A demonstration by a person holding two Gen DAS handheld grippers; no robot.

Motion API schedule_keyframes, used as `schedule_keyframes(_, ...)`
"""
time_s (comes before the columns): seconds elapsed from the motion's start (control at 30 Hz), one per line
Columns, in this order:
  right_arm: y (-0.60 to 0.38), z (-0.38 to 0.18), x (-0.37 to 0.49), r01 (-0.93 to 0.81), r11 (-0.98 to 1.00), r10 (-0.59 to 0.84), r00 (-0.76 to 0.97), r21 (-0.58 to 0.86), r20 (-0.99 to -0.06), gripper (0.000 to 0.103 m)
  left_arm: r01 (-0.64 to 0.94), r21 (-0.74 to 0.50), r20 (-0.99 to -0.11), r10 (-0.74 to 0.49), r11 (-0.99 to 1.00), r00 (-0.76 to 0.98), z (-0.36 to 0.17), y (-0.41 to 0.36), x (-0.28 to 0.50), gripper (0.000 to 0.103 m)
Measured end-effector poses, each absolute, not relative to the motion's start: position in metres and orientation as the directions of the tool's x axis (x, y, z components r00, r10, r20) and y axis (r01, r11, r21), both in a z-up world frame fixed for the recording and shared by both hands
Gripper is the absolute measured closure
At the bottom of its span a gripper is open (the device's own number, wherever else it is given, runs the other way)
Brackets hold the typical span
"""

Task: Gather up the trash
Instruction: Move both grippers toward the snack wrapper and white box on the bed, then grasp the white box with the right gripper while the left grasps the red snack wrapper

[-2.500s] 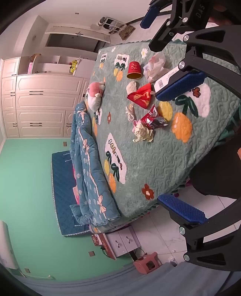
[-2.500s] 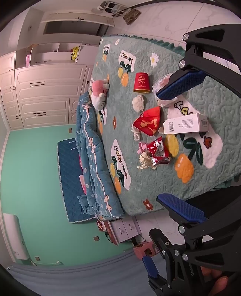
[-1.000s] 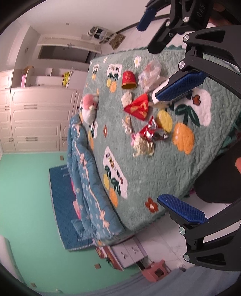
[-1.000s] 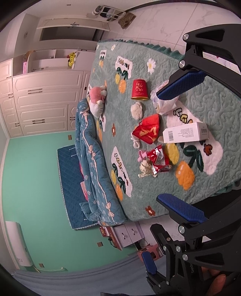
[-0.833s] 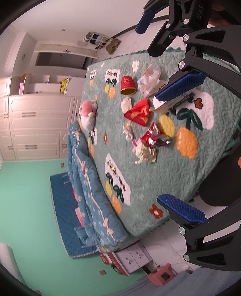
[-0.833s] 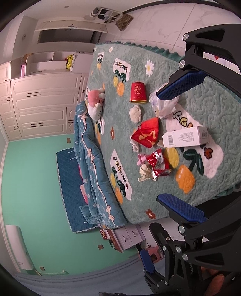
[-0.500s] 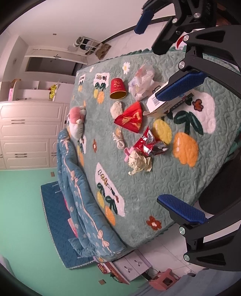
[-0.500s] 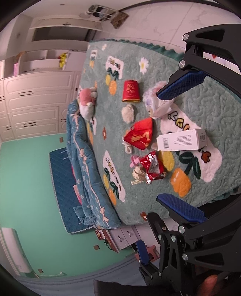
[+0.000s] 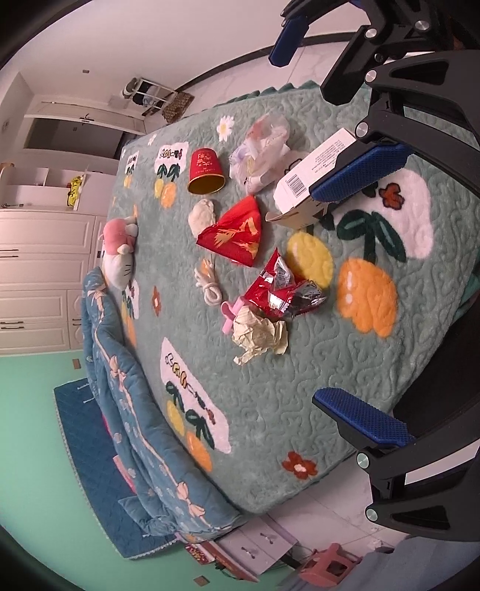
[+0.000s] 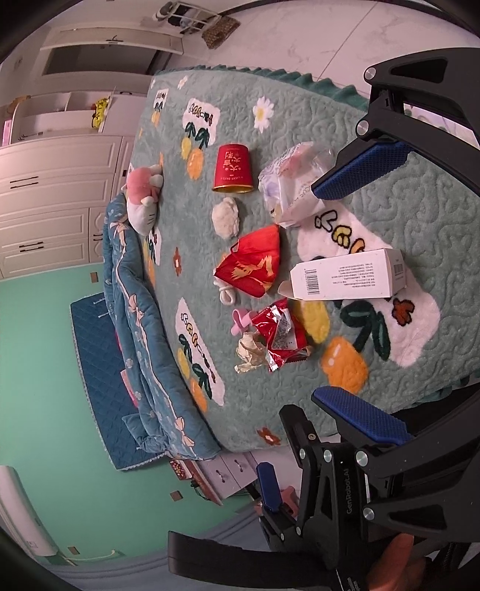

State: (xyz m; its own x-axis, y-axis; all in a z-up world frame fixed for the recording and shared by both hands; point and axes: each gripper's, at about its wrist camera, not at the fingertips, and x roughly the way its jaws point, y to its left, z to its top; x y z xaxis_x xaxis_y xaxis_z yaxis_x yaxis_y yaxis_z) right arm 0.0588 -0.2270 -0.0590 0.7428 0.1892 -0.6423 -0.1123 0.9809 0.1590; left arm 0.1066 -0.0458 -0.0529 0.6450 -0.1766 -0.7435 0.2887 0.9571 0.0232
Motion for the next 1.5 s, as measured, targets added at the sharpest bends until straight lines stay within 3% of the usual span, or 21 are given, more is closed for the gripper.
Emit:
schedule_keyframes(0.97,-0.223,-0.107,0.108,-0.116,0.979,0.205,0.594,0.169,-0.778,0.005,0.432,-0.004,-0.852,-0.230,0.902,0.471,-0.098,-0.060,0.171,0.004)
schedule_keyframes(1.5,-0.226,-0.155,0.139,-0.109,0.989,0.143,0.486,0.103,-0.862,0.018,0.482,-0.066,-0.907,-0.253,0.874,0.335,-0.136,-0.065,0.206,0.004)
